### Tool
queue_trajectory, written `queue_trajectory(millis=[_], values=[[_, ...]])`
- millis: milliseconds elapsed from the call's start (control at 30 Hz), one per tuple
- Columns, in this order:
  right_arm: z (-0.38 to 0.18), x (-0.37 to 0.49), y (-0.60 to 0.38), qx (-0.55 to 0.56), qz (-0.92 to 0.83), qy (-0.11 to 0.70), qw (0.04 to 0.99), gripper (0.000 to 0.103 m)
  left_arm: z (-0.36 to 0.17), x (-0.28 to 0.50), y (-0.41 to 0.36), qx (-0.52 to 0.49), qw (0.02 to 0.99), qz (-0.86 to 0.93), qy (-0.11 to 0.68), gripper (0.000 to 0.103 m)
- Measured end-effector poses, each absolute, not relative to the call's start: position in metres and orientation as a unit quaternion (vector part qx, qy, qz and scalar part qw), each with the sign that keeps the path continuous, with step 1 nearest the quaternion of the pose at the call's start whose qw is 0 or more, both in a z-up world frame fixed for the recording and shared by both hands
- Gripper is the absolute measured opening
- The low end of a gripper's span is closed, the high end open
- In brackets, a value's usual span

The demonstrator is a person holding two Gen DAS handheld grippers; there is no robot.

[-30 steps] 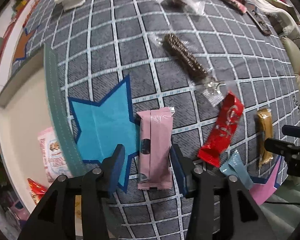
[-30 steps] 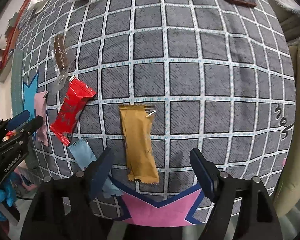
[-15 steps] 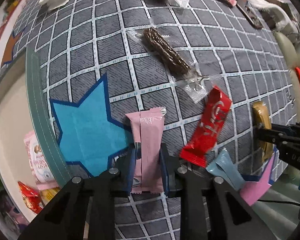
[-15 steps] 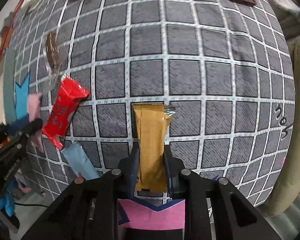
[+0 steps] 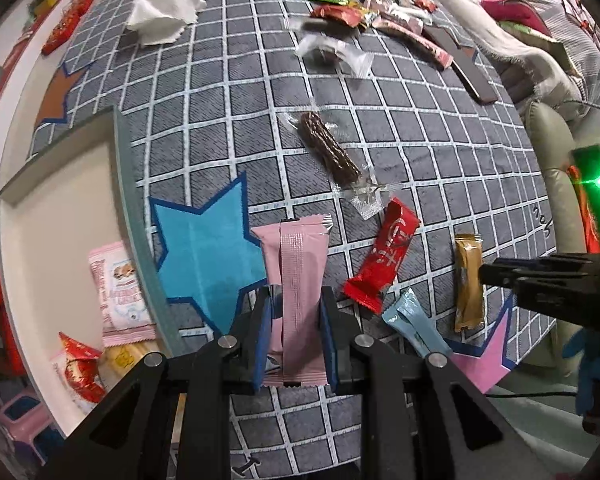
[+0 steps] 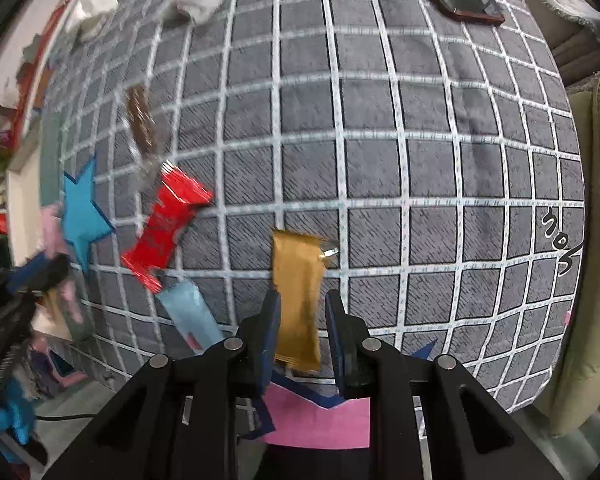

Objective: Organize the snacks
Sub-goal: 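Grasp gold bar with right tool while left tool lifts pink bar, then carry both bars into the cream box and open both tools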

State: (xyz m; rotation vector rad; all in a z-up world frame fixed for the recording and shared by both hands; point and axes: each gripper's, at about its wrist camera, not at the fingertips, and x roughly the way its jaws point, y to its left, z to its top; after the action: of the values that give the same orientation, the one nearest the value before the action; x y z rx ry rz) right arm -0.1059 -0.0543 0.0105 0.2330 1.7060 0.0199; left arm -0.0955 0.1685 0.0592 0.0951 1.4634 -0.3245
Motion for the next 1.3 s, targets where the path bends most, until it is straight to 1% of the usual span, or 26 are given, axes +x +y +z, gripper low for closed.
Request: queue_trajectory(millis=[167, 200, 233, 267, 300, 533, 567, 600, 633, 700, 767, 1067, 1300], values=[[-0.002, -0.108, -0.064, 0.105, -0.006, 0.758, 0.644, 0.026, 0.073, -0.095, 0.196, 0.037, 0.736, -0.145, 0.66, 0.025], [-0.004, -0.109, -0.065, 0.112, -0.006, 0.755, 0.646, 0.029, 0.078, -0.094, 0.208, 0.037, 0.737, -0.143, 0.66, 0.025], [-0.004, -0.107, -0.067, 0.114, -0.007, 0.754, 0.646, 0.038, 0.081, -0.093, 0.216, 0.036, 0.738, -0.141, 0.659, 0.025], [-0.015, -0.102, -0.068, 0.111, -0.009, 0.756, 0.645, 0.065, 0.083, -0.094, 0.221, 0.034, 0.739, -0.139, 0.658, 0.025], [-0.017, -0.098, -0.07, 0.106, -0.012, 0.755, 0.647, 0.071, 0.085, -0.094, 0.225, 0.032, 0.74, -0.137, 0.658, 0.025], [-0.009, -0.099, -0.062, 0.121, -0.007, 0.755, 0.645, 0.071, 0.1, -0.096, 0.247, 0.024, 0.75, -0.12, 0.649, 0.025], [-0.013, -0.101, -0.054, 0.114, -0.006, 0.757, 0.644, 0.071, 0.101, -0.096, 0.251, 0.022, 0.751, -0.117, 0.649, 0.025], [-0.015, -0.103, -0.048, 0.099, -0.006, 0.759, 0.643, 0.066, 0.102, -0.097, 0.254, 0.021, 0.752, -0.114, 0.649, 0.025], [-0.023, -0.105, -0.039, 0.085, -0.007, 0.762, 0.642, 0.059, 0.102, -0.097, 0.257, 0.02, 0.752, -0.11, 0.65, 0.025], [-0.024, -0.104, -0.031, 0.052, -0.013, 0.759, 0.649, 0.039, 0.103, -0.097, 0.264, 0.017, 0.753, -0.104, 0.65, 0.025], [-0.022, -0.103, -0.029, 0.05, -0.01, 0.759, 0.649, 0.023, 0.105, -0.098, 0.27, 0.016, 0.755, -0.099, 0.648, 0.025], [0.032, -0.086, -0.027, 0.088, 0.023, 0.73, 0.677, 0.023, 0.103, -0.1, 0.303, -0.006, 0.759, -0.069, 0.647, 0.025], [0.07, -0.057, 0.019, 0.086, 0.073, 0.708, 0.698, 0.023, 0.106, -0.097, 0.325, -0.026, 0.767, -0.05, 0.639, 0.025]])
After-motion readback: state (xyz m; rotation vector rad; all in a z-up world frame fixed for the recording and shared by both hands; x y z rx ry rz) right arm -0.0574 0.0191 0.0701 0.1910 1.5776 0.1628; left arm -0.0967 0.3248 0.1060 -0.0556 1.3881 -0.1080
